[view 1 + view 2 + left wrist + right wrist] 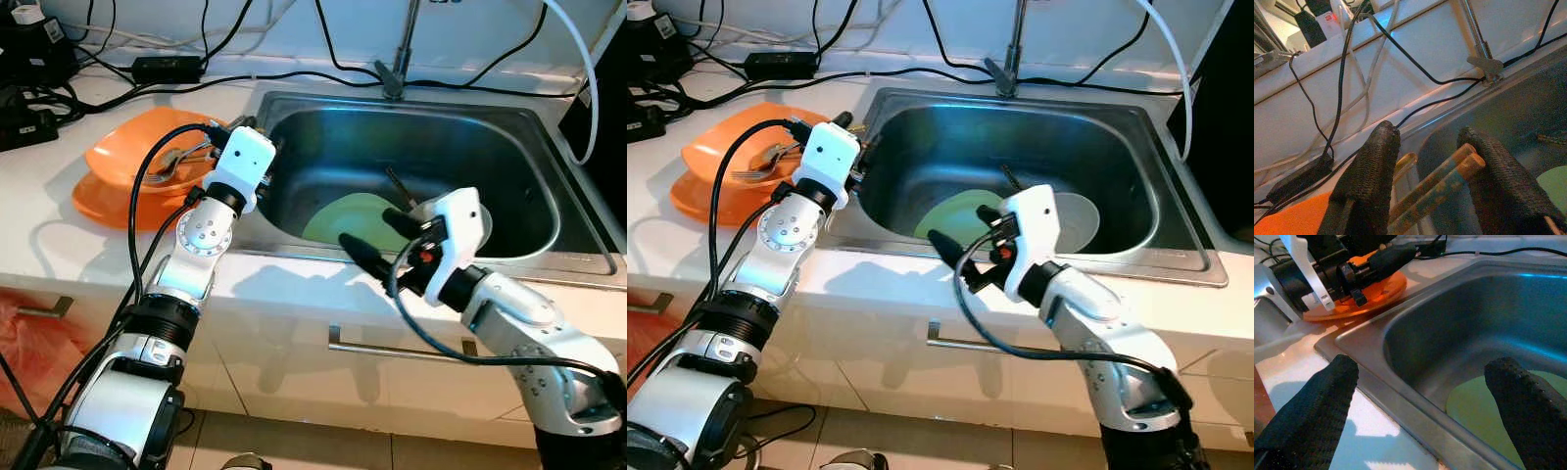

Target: Kitchen organization

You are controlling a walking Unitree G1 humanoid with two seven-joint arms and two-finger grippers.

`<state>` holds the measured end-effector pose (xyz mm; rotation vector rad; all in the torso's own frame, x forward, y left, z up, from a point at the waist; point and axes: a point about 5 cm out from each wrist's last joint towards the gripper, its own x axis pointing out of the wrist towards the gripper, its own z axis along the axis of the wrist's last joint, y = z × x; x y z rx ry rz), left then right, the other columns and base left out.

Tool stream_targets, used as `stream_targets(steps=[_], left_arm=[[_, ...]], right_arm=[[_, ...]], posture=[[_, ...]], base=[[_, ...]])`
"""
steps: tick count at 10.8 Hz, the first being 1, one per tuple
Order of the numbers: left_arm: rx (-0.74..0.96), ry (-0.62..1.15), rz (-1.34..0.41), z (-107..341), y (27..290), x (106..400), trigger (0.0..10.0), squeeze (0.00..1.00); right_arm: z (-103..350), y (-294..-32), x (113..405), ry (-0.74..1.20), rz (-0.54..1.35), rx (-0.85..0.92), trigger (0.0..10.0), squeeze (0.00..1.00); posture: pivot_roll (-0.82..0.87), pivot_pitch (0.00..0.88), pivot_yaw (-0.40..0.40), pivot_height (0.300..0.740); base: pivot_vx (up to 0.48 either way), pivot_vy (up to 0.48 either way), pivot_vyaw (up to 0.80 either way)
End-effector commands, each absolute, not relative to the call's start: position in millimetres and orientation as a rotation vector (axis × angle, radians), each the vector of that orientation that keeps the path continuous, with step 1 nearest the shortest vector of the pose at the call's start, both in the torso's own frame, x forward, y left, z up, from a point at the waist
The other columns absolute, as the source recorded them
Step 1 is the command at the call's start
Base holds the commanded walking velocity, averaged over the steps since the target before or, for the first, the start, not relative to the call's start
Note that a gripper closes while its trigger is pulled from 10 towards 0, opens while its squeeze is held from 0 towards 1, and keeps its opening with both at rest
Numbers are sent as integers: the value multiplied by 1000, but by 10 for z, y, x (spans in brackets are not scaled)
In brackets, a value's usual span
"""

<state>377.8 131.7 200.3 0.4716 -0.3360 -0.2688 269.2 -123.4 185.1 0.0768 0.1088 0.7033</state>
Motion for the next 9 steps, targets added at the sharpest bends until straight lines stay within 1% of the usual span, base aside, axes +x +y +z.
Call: stream_targets(steps=[1,7,9], left_arm=[[472,-352,-274,2068,1315,3802,0,0],[488,-377,-288,2137,1294,3799,0,0],[511,-453,-339,2393,1229,3733,0,0]], right_arm=[[1869,-1245,2709,97,691,64,10000,0],[1869,-1253,2723,93,681,57,10000,0],[1869,-1265,2733,91,675,55,10000,0]], posture=[[54,78,10,740],[50,79,12,740],[57,78,7,740]], base=[[0,0,0],[0,0,0],[0,0,0]])
